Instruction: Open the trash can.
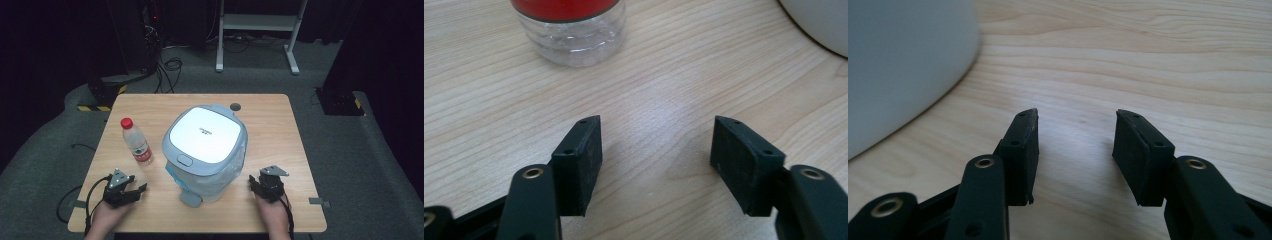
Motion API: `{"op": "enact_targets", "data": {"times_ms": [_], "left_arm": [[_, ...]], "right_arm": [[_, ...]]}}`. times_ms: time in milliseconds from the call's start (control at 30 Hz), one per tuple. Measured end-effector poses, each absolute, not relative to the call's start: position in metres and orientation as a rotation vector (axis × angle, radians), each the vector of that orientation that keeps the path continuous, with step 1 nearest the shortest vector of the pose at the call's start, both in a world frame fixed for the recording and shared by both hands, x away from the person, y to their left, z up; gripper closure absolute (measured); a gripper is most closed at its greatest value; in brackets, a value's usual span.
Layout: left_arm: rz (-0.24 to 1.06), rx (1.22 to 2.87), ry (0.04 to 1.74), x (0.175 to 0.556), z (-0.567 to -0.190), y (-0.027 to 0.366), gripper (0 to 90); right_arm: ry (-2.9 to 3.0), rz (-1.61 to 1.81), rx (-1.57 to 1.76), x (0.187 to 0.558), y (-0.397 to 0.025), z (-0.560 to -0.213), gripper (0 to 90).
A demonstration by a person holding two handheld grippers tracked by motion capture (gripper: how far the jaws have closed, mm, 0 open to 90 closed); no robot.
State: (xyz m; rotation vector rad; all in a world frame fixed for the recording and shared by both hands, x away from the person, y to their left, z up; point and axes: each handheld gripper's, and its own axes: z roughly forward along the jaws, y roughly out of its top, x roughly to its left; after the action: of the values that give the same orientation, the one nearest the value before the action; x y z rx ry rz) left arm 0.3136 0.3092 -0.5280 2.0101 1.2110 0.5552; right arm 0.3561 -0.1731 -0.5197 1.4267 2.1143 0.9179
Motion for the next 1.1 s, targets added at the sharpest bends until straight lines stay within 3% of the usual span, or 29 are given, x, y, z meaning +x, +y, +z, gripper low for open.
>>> {"op": "enact_targets", "data": {"times_ms": [300,733,800,1100], "left_arm": [[0.562,2.026,1.147,0.315,-0.521,0.296,45.1],[0.578,2.000,1.072,0.344,-0.500,0.233,67.1],[0.546,1.988,1.082,0.350,-0.504,0.224,75.7],[0.502,1.944,1.079,0.358,-0.514,0.207,76.2]], "right_arm": [[2.202,0.948,1.340,0.343,-0.148,-0.517,61.4],[2.210,1.011,1.283,0.334,-0.134,-0.507,81.0],[2.207,1.024,1.271,0.332,-0.133,-0.505,82.4],[2.211,1.047,1.225,0.327,-0.124,-0.502,84.0]]}}
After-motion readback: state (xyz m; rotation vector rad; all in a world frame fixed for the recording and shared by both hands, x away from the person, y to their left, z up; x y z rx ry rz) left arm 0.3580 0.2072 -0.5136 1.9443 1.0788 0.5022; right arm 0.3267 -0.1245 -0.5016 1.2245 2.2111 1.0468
